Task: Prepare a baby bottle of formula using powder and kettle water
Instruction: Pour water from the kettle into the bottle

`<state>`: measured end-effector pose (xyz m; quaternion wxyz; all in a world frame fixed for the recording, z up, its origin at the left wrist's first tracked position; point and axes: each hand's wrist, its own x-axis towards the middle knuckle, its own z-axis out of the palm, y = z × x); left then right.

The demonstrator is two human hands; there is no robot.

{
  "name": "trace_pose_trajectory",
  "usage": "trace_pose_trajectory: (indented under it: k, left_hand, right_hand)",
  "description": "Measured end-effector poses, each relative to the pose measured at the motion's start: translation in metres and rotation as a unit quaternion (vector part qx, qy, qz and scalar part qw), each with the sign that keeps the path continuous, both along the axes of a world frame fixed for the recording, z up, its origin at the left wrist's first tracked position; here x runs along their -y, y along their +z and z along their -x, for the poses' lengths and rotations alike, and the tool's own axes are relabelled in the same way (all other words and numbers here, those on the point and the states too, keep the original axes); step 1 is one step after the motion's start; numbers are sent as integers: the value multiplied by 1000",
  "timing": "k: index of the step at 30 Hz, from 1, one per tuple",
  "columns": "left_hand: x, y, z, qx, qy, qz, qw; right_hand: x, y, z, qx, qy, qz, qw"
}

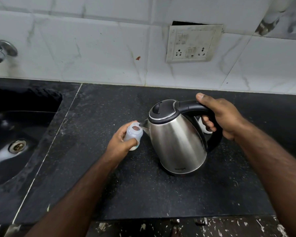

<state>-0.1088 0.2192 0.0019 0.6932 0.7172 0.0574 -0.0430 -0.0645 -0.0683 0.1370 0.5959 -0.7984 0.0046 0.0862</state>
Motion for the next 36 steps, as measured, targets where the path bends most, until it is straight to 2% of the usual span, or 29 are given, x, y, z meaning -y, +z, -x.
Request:
trace_pose_trajectory:
  k: [36]
  left_hand:
    - [-8, -15, -6, -6, 7, 0, 1000]
  right_hand:
    - [-10, 8, -2, -8, 13, 44, 999]
